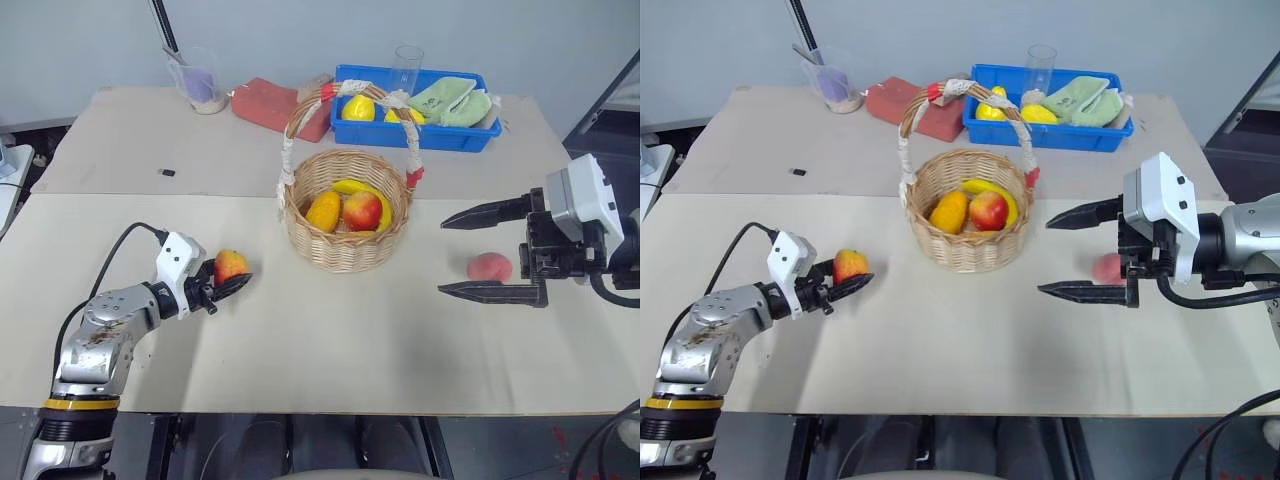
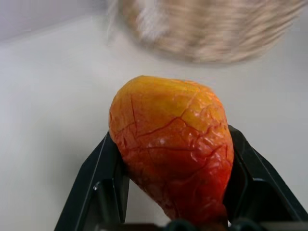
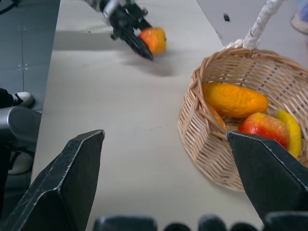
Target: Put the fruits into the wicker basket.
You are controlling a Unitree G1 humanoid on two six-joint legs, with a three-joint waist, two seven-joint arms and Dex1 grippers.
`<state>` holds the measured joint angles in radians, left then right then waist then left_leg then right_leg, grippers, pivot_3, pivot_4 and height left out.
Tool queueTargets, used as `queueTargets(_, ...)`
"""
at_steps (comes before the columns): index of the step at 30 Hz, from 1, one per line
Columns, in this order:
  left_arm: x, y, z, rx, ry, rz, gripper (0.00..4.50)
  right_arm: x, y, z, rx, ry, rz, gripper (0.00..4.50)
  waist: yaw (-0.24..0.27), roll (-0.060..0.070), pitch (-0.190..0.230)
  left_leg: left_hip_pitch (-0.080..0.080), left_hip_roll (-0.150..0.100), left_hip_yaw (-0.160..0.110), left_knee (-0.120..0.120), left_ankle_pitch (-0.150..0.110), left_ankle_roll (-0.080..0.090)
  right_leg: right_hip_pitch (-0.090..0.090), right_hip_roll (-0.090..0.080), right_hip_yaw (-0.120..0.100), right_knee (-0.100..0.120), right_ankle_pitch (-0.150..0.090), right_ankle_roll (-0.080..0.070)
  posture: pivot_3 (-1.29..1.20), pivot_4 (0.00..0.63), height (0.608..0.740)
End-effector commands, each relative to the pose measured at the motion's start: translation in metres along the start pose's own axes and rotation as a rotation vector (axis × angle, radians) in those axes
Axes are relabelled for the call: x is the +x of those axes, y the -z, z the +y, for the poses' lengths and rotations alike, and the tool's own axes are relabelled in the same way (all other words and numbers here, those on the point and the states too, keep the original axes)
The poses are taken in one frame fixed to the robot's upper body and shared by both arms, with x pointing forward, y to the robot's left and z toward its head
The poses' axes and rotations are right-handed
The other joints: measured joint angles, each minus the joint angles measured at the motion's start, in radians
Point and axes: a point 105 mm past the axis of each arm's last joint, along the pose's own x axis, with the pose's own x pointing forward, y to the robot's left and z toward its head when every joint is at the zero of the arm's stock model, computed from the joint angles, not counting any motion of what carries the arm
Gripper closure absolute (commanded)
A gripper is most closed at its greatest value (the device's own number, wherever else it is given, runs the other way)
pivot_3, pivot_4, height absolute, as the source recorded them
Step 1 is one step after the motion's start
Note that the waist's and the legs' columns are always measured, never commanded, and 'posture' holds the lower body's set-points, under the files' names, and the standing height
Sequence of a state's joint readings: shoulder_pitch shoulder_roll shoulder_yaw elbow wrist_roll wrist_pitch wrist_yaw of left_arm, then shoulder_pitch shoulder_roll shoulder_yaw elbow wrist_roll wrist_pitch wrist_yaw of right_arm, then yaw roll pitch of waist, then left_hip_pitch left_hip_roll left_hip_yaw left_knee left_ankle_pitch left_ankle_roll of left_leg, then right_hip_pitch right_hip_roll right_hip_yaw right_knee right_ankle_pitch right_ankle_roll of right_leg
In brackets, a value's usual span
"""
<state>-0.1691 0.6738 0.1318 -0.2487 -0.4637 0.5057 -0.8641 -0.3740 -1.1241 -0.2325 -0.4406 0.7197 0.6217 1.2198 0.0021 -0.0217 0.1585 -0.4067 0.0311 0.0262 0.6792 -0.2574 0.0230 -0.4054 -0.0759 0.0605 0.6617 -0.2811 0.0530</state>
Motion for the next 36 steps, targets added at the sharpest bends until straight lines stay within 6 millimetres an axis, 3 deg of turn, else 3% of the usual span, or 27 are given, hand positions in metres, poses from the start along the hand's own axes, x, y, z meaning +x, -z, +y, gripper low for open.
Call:
queueTargets(1,0.008,-0.064,-0.023,0.116,0.107,-0.157,2.58,-0.016,-0.01,-0.007,-0.047,0.078,0.008,0.0,0.01,0.0,0.0,0.0,0.0,0.0,0.001,0.0,0.0,0.0,0.0,0.0,0.0,0.0,0.0,0.0,0.15,0.74)
queueTargets(4,0.028,-0.098,-0.027,0.209,0.118,-0.235,2.58,-0.02,-0.008,-0.009,-0.041,0.111,0.014,0.0,0.015,0.0,0.0,0.001,-0.002,-0.001,0.001,0.0,0.0,0.002,0.0,0.0,-0.005,0.0,0.001,0.0,0.15,0.74)
queueTargets(6,0.053,-0.113,-0.032,0.271,0.122,-0.275,2.58,-0.021,-0.007,-0.011,-0.037,0.138,0.012,0.0,0.013,0.0,0.0,0.0,-0.003,-0.001,0.002,0.0,0.0,0.003,0.001,0.0,-0.004,0.001,0.002,0.0,0.15,0.74)
queueTargets(10,0.091,-0.119,-0.031,0.347,0.077,-0.294,2.58,-0.022,-0.004,-0.014,-0.04,0.191,0.013,0.0,0.011,0.0,0.0,-0.001,-0.004,-0.001,0.002,0.0,0.0,0.003,0.001,0.0,-0.005,0.002,0.003,0.0,0.15,0.74)
queueTargets(15,0.113,-0.126,-0.03,0.399,0.039,-0.357,0.22,-0.026,0.002,-0.015,-0.032,0.262,0.031,0.0,0.007,0.0,0.0,-0.001,-0.004,0.0,0.002,0.0,0.002,0.001,0.003,0.003,-0.004,0.002,0.003,0.0,0.15,0.74)
queueTargets(20,0.11,-0.124,-0.037,0.413,0.104,-0.366,0.05,-0.032,0.021,-0.021,-0.012,0.343,0.099,0.0,0.01,0.0,0.0,-0.001,-0.004,0.0,0.003,-0.001,0.002,0.002,0.002,0.003,-0.004,0.002,0.003,0.0,0.15,0.74)
queueTargets(24,0.093,-0.114,-0.05,0.409,0.248,-0.312,0.05,-0.041,0.066,-0.033,0.036,0.434,0.252,0.0,0.01,0.0,0.0,-0.001,-0.004,0.0,0.003,-0.001,0.002,0.002,0.002,0.003,-0.004,0.002,0.003,0.0,0.15,0.74)
queueTargets(31,0.056,-0.102,-0.066,0.41,0.425,-0.212,0.05,-0.045,0.119,-0.055,0.099,0.519,0.347,0.0,0.001,0.0,0.0,0.0,-0.003,0.001,0.003,0.0,0.002,0.001,0.003,0.003,-0.005,0.002,0.003,0.0,0.15,0.74)
queueTargets(36,0.045,-0.092,-0.068,0.426,0.442,-0.151,0.05,-0.04,0.148,-0.064,0.166,0.51,0.396,0.0,-0.002,0.0,0.0,0.001,-0.003,0.001,0.003,0.0,0.002,0.002,0.003,0.004,-0.006,0.002,0.003,0.0,0.15,0.74)
